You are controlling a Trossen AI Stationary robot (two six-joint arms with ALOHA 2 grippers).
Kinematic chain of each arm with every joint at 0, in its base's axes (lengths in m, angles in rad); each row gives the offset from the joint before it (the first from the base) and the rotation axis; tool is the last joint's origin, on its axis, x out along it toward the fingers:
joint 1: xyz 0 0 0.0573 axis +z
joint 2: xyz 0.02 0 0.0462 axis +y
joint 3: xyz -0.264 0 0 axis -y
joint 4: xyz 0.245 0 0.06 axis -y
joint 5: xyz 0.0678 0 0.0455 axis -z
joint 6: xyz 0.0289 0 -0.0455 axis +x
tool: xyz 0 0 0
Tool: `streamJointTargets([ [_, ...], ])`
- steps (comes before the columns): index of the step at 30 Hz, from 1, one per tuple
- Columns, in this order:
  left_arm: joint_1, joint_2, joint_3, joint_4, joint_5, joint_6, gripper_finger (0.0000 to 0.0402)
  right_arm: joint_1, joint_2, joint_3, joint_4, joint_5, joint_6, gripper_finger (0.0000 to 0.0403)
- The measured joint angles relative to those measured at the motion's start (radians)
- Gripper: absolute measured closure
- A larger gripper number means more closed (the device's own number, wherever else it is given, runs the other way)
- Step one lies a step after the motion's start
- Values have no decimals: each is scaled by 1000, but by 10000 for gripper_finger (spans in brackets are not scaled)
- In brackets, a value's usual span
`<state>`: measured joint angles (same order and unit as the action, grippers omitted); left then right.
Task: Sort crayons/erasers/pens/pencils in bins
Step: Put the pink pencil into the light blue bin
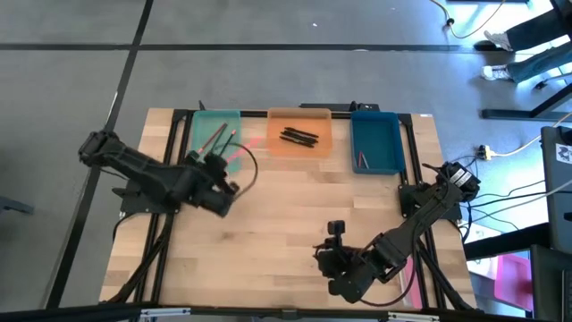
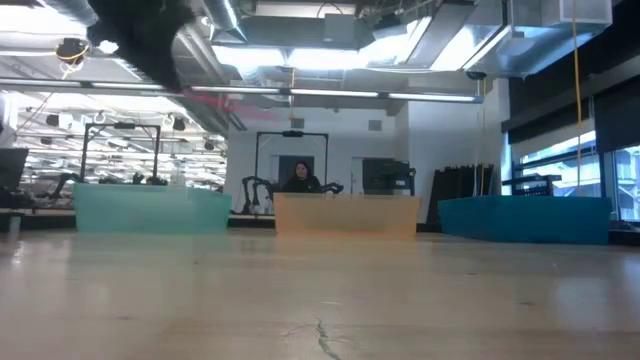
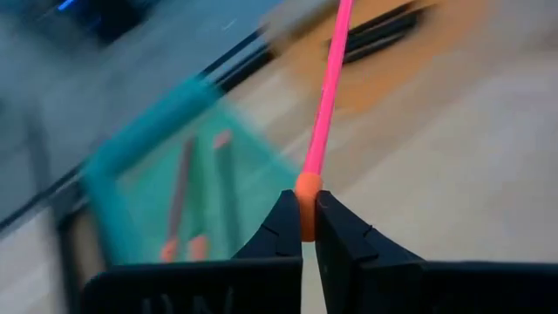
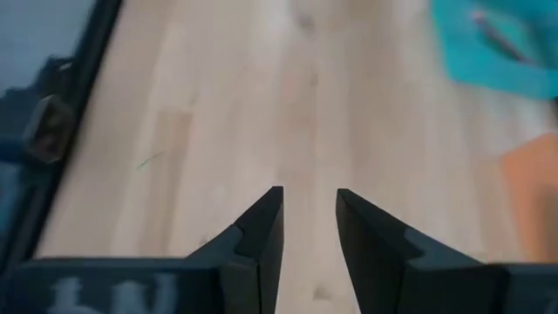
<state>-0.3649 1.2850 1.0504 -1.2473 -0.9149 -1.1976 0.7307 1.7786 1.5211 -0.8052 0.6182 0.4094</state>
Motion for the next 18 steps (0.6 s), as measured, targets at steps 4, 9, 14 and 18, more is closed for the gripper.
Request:
streamJointTargets([
  [4,122,-1,0,-181,58,-114,400,0,0,0,0,118,-2,290],
  [9,260,-1,0,-224,113,-126,400,0,0,0,0,186,-9,290],
  [14,386,-1,-27,-219,171,-78,400,-2,0,0,0,185,-21,290],
  [18,466,-1,-85,-197,189,-74,399,-2,0,0,0,185,-21,290],
])
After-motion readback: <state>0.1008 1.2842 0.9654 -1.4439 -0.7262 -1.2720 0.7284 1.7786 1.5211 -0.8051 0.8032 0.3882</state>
